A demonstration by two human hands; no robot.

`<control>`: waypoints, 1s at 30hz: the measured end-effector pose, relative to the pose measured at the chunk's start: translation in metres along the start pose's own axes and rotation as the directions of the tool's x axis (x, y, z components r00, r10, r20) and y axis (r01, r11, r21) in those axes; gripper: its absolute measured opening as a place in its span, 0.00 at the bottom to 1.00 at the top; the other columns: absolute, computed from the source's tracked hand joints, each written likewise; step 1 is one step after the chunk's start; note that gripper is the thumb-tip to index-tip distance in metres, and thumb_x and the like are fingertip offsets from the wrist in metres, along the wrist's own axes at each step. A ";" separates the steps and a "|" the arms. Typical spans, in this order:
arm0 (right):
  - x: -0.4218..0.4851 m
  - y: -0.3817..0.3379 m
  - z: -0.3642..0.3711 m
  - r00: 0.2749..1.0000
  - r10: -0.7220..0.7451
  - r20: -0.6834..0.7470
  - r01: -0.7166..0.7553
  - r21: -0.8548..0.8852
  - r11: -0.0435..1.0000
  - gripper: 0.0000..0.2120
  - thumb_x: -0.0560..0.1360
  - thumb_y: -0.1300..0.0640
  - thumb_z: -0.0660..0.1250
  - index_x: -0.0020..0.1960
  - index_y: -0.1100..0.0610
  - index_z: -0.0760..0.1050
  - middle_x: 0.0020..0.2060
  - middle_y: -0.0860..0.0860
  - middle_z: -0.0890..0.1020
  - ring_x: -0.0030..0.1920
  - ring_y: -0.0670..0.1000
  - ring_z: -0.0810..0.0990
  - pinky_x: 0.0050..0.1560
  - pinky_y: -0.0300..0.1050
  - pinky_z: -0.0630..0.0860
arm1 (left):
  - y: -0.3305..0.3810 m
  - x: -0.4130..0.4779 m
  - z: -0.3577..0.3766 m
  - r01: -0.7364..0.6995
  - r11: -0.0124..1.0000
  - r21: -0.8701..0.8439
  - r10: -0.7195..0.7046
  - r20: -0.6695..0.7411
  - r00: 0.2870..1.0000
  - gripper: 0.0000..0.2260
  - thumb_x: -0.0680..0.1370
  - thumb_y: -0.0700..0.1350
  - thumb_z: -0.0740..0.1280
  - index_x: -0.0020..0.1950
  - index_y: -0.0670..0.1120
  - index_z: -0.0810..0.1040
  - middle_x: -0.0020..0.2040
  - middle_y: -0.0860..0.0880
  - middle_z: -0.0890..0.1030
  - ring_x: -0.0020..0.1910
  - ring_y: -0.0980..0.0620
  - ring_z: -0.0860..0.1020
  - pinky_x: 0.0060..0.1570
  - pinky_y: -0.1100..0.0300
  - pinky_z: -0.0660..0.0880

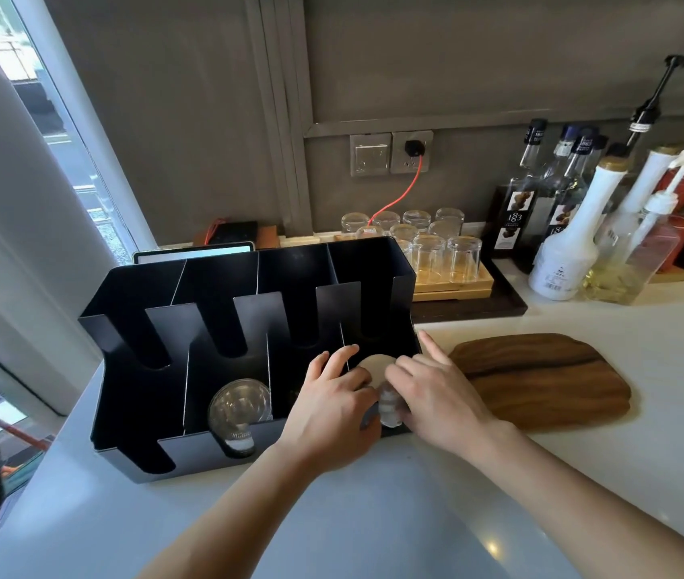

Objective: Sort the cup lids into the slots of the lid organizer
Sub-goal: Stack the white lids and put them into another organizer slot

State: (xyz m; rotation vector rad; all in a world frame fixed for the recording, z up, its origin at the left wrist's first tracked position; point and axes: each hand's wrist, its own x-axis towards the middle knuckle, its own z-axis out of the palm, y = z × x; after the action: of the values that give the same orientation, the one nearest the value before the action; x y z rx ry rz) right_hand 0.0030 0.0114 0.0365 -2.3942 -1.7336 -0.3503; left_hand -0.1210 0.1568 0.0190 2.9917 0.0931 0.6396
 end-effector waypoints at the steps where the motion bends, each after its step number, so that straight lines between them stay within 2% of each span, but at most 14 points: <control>1: -0.001 0.000 0.001 1.000 -0.004 0.009 0.004 -0.009 1.000 0.13 0.66 0.59 0.75 0.44 0.53 0.72 0.38 0.48 0.76 0.40 0.51 0.78 0.75 0.61 0.61 | 0.000 0.000 0.000 0.001 1.000 -0.002 -0.001 0.006 1.000 0.08 0.71 0.49 0.66 0.42 0.49 0.85 0.46 0.54 0.84 0.72 0.39 0.71 0.68 0.42 0.70; 5: -0.001 -0.001 0.006 1.000 -0.005 0.014 0.006 -0.060 0.998 0.14 0.66 0.58 0.75 0.47 0.54 0.72 0.41 0.49 0.77 0.43 0.53 0.78 0.76 0.61 0.58 | 0.001 0.001 0.000 0.000 1.000 -0.002 0.000 0.024 1.000 0.11 0.72 0.50 0.65 0.44 0.49 0.85 0.47 0.54 0.83 0.73 0.40 0.70 0.67 0.45 0.71; 11: -0.003 -0.006 0.019 1.000 0.001 -0.030 -0.004 -0.102 0.995 0.08 0.73 0.56 0.70 0.49 0.55 0.73 0.44 0.51 0.78 0.47 0.55 0.78 0.76 0.61 0.56 | 0.000 -0.001 0.001 -0.012 1.000 0.006 0.012 0.039 0.999 0.13 0.72 0.51 0.62 0.46 0.49 0.85 0.46 0.55 0.84 0.74 0.41 0.69 0.67 0.46 0.71; 17: -0.005 -0.003 0.020 0.999 0.045 -0.005 -0.045 -0.040 0.998 0.13 0.70 0.55 0.72 0.50 0.54 0.71 0.48 0.51 0.77 0.52 0.54 0.77 0.77 0.58 0.58 | -0.001 -0.002 0.001 -0.033 0.999 0.020 0.032 0.037 0.999 0.12 0.72 0.51 0.64 0.46 0.48 0.85 0.48 0.54 0.84 0.73 0.41 0.70 0.67 0.46 0.72; 21: -0.009 0.000 0.015 0.998 0.023 0.054 -0.023 -0.007 1.000 0.19 0.70 0.50 0.72 0.56 0.54 0.71 0.53 0.49 0.76 0.59 0.53 0.74 0.77 0.60 0.56 | 0.000 -0.002 0.002 -0.028 0.999 0.018 0.028 0.037 0.999 0.11 0.71 0.51 0.65 0.46 0.48 0.84 0.49 0.53 0.83 0.73 0.40 0.69 0.66 0.46 0.73; 23: -0.013 0.001 0.013 0.998 0.011 0.064 -0.011 0.002 1.000 0.21 0.69 0.51 0.71 0.60 0.54 0.73 0.56 0.49 0.76 0.61 0.52 0.73 0.77 0.61 0.55 | 0.000 -0.002 0.002 -0.032 0.999 0.008 0.032 0.025 0.999 0.10 0.71 0.50 0.66 0.46 0.48 0.84 0.49 0.53 0.83 0.73 0.40 0.70 0.66 0.45 0.73; 27: -0.015 0.002 0.014 1.000 0.000 0.004 0.000 0.007 1.000 0.11 0.73 0.60 0.68 0.55 0.54 0.76 0.52 0.49 0.77 0.56 0.53 0.76 0.77 0.59 0.56 | 0.001 -0.001 0.001 -0.028 0.999 0.028 0.027 0.031 0.999 0.12 0.71 0.51 0.65 0.46 0.48 0.84 0.48 0.52 0.84 0.72 0.40 0.71 0.66 0.45 0.73; 30: -0.010 0.000 0.017 1.000 0.010 0.006 -0.010 -0.008 1.000 0.10 0.73 0.63 0.69 0.54 0.54 0.77 0.51 0.50 0.77 0.55 0.53 0.76 0.76 0.60 0.58 | 0.003 -0.001 0.000 -0.021 0.999 0.030 0.020 0.038 0.999 0.12 0.71 0.51 0.64 0.44 0.47 0.84 0.46 0.52 0.83 0.72 0.39 0.71 0.66 0.43 0.72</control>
State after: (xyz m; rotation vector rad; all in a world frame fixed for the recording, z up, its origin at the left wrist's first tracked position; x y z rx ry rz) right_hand 0.0012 0.0065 0.0171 -2.4108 -1.7252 -0.3493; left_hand -0.1213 0.1539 0.0186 3.0361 0.0706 0.5883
